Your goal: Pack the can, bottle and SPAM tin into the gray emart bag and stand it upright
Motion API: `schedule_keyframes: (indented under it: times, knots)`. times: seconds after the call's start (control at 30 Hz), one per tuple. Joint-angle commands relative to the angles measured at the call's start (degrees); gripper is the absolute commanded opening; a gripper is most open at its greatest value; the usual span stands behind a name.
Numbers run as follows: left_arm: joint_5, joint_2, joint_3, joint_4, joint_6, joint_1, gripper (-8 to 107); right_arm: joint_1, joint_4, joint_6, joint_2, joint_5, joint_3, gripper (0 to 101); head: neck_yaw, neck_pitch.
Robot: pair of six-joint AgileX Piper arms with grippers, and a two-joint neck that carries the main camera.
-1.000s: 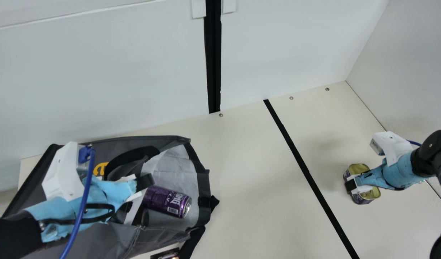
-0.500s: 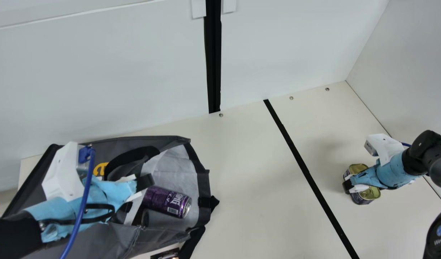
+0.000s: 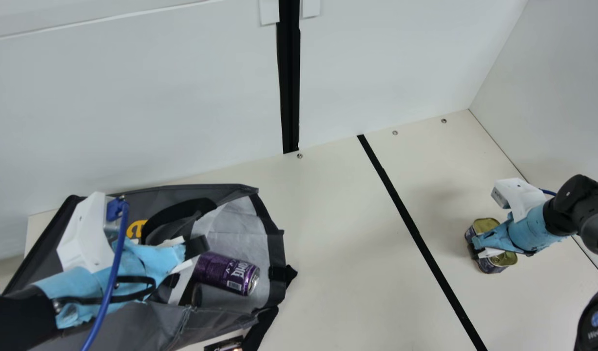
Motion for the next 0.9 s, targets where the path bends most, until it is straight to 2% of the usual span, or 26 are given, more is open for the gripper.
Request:
schedule_keyframes:
  times: [0.0, 0.4, 0.87]
  knots:
    - [0.0, 0.0, 0.0, 0.0, 0.0, 0.0, -8, 0.3, 0.5, -0.3, -1.0, 0.2, 0.3, 0, 0.0, -1.3]
    - [0.0, 0.0, 0.0, 0.0, 0.0, 0.0, -8, 4.7, 0.8, 1.0, -8.3, 1.7, 3.3, 0, 0.0, -1.3]
    - [0.0, 0.0, 0.0, 0.0, 0.0, 0.0, -8, 12.7, 1.4, 2.0, -16.7, 6.1, 4.5, 0, 0.0, -1.3]
